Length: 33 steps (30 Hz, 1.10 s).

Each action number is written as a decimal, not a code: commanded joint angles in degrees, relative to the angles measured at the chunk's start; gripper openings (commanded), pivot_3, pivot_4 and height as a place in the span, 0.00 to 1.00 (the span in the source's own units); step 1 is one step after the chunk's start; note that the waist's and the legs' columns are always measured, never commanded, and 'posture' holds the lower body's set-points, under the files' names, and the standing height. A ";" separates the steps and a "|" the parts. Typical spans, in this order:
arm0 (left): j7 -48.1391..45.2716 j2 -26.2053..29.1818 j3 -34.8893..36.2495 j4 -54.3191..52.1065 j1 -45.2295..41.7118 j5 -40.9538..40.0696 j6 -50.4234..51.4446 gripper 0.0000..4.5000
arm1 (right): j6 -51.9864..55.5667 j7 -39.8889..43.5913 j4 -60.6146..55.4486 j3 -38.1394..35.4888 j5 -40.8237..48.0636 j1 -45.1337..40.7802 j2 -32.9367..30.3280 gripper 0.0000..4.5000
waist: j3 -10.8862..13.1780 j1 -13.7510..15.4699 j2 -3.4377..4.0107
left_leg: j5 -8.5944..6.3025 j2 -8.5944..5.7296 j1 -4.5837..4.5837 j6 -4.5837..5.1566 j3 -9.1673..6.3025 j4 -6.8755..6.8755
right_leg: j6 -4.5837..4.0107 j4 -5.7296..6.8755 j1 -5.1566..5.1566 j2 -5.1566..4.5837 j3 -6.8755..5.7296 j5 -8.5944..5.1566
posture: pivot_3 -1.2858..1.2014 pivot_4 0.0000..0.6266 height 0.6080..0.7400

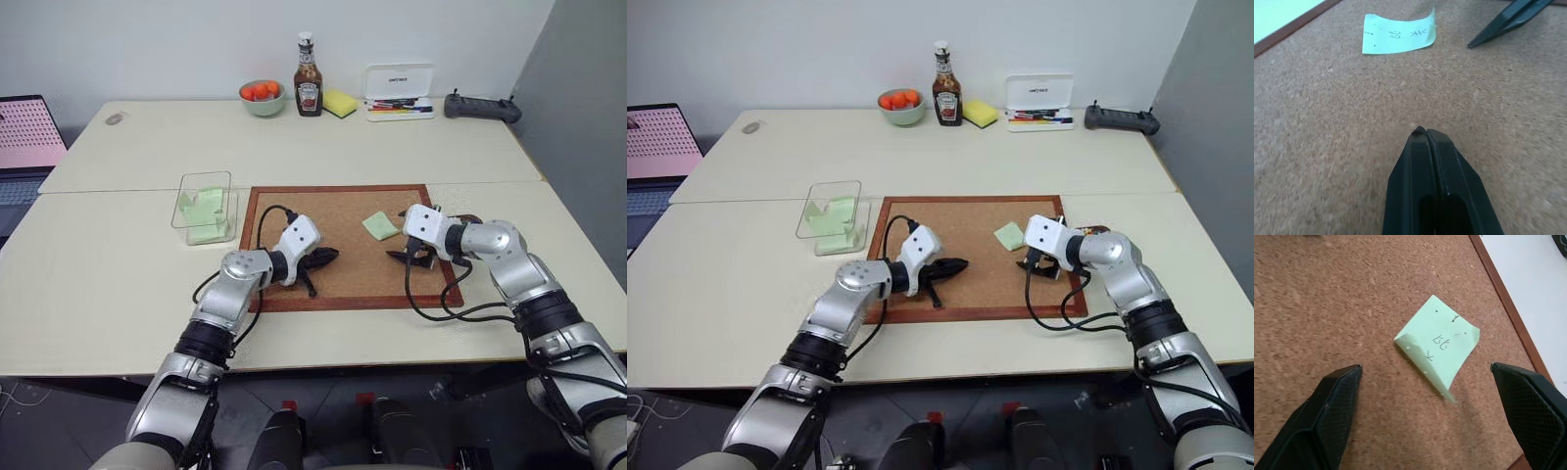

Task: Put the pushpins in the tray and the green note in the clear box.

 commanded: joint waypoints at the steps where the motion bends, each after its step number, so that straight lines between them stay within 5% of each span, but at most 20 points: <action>1: -1.12 3.98 2.66 -8.04 1.78 -2.01 3.07 0.00 | -2.26 1.27 3.01 0.36 -0.89 -3.19 0.96 0.91 | 0.01 -0.14 -0.01 | 0.00 0.00 0.00 0.00 0.01 0.00 | 0.00 -0.01 0.00 0.00 0.01 0.00 | 0.52 0.24 1.00; 16: -0.61 7.57 6.73 -16.36 7.99 -7.39 10.74 0.00 | -5.66 5.22 10.78 2.01 -3.34 -7.86 2.46 0.17 | 0.02 -0.05 -0.01 | 0.00 0.00 -0.01 0.00 0.01 -0.02 | -0.01 -0.03 0.00 -0.02 0.02 0.00 | 0.52 0.24 1.00; 20: 0.75 6.47 8.44 -16.72 7.09 -10.11 12.71 0.13 | -6.94 5.06 9.88 1.68 -3.35 -7.41 2.08 0.01 | 0.02 0.00 -0.02 | 0.00 0.00 -0.01 0.00 0.00 -0.01 | -0.01 -0.01 0.00 -0.02 0.02 0.00 | 0.52 0.24 1.00; 33: 6.67 1.22 13.57 -14.16 2.13 -16.21 16.87 0.67 | -13.61 1.15 5.68 0.60 -4.50 -6.43 0.27 0.00 | 0.03 0.14 -0.03 | 0.00 -0.02 -0.03 -0.01 0.02 -0.01 | -0.01 -0.03 -0.01 -0.03 0.03 0.01 | 0.52 0.24 1.00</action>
